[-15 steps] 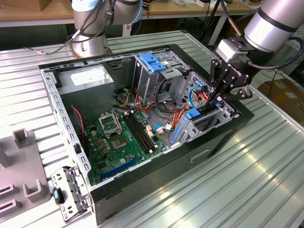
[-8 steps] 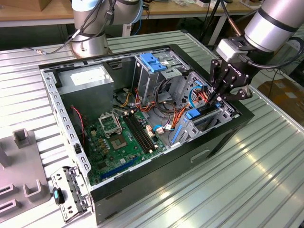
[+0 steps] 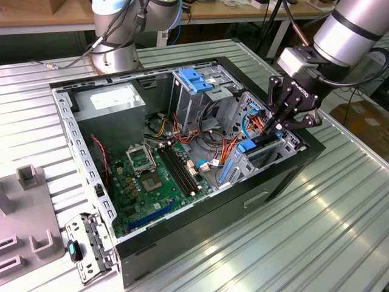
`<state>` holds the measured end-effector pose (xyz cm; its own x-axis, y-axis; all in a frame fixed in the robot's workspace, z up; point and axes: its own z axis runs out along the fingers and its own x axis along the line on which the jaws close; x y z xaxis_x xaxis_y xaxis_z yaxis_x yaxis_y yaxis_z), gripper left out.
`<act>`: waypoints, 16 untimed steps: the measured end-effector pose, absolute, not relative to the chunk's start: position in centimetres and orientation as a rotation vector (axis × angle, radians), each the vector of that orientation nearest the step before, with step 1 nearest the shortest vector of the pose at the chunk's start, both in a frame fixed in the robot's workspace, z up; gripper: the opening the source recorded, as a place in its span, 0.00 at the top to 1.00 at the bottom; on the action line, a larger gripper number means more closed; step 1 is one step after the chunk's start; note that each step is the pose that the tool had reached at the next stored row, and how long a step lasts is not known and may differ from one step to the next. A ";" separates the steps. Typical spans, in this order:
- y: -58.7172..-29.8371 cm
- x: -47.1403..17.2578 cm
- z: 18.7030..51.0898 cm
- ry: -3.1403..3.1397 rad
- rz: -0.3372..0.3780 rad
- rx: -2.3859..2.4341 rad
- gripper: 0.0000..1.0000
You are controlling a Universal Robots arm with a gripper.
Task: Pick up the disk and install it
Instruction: 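Insert the first disk wire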
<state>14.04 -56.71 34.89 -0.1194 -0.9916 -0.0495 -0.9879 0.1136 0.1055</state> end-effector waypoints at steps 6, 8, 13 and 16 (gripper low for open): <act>-56.7 14.2 34.9 -2.315 -0.176 2.057 0.84; -56.7 14.3 34.9 -2.308 -0.163 2.050 0.84; -56.6 14.6 34.8 -2.304 -0.158 2.045 0.84; -56.4 14.9 34.8 -2.303 -0.159 2.045 0.84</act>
<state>14.90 -56.37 34.77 -0.1198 -0.9925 -0.0255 -0.9865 0.1162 0.1151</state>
